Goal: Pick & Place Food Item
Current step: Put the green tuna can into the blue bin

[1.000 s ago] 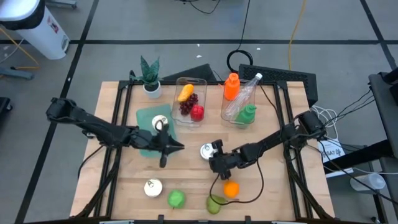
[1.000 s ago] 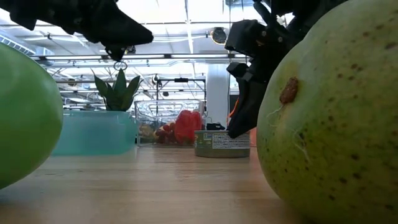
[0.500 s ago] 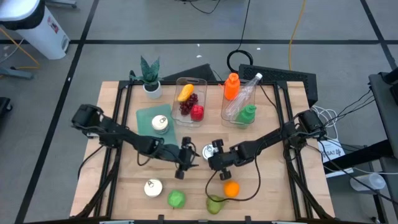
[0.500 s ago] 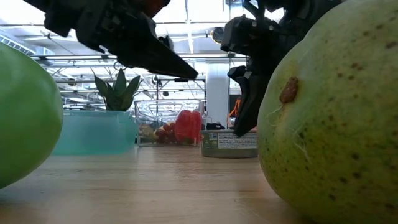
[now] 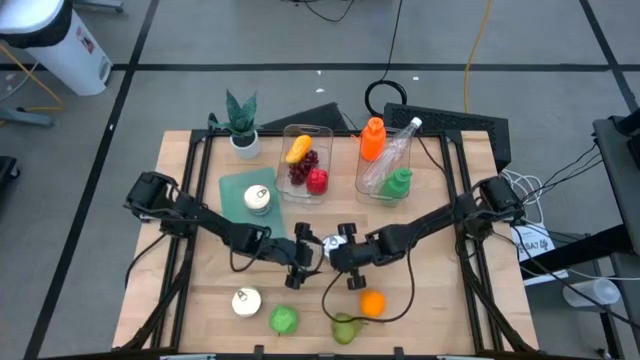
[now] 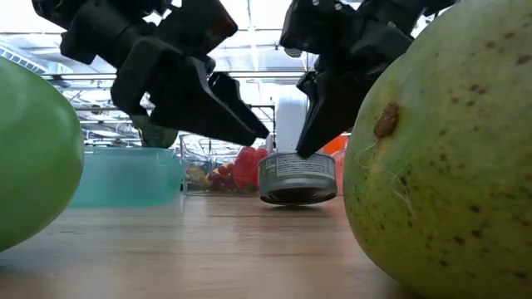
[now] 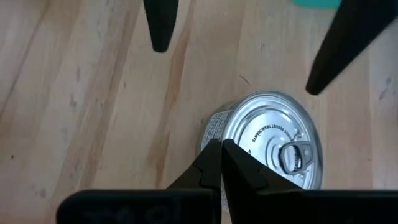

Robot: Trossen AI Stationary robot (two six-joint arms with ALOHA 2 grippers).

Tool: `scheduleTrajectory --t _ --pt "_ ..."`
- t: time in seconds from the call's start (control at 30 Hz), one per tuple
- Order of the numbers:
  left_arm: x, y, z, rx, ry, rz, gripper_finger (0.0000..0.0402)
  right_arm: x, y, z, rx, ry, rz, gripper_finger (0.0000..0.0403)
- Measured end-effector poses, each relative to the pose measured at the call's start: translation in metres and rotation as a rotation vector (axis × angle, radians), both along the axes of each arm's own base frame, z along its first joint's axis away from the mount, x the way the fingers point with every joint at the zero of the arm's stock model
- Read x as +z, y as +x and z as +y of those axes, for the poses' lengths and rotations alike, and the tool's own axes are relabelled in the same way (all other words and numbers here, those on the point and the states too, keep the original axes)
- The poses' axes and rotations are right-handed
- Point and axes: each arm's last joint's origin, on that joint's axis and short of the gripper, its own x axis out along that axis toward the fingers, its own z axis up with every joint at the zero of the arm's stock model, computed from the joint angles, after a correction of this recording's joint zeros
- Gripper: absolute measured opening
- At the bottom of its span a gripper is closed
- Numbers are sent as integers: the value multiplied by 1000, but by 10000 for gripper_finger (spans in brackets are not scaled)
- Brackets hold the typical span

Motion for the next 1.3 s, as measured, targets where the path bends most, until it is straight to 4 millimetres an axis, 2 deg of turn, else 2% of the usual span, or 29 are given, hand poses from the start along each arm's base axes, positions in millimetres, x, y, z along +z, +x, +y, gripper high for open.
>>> scheduleTrajectory --t 0.2,0.43,0.57,0.8,0.9,0.97,1.17,1.3 --pt "-11 6 0 13 22 9 386 2 5 -13 -61 63 -2 0" --pt "-26 18 -1 61 142 40 395 7 9 -23 -71 129 -23 0" --pt "-28 27 -3 99 262 64 391 16 9 -26 -69 204 -46 0" --pt "-25 39 -4 122 308 51 378 24 8 -30 -71 237 -58 0" --pt "-23 40 -5 124 297 48 344 23 7 -29 -68 233 -51 0" --pt "-23 40 -6 121 296 47 307 24 8 -29 -64 232 -57 0" --pt "-23 38 -10 126 261 41 137 25 8 -30 -50 201 -70 0" --pt "-21 39 -11 137 247 33 138 25 6 -28 47 158 -57 23"
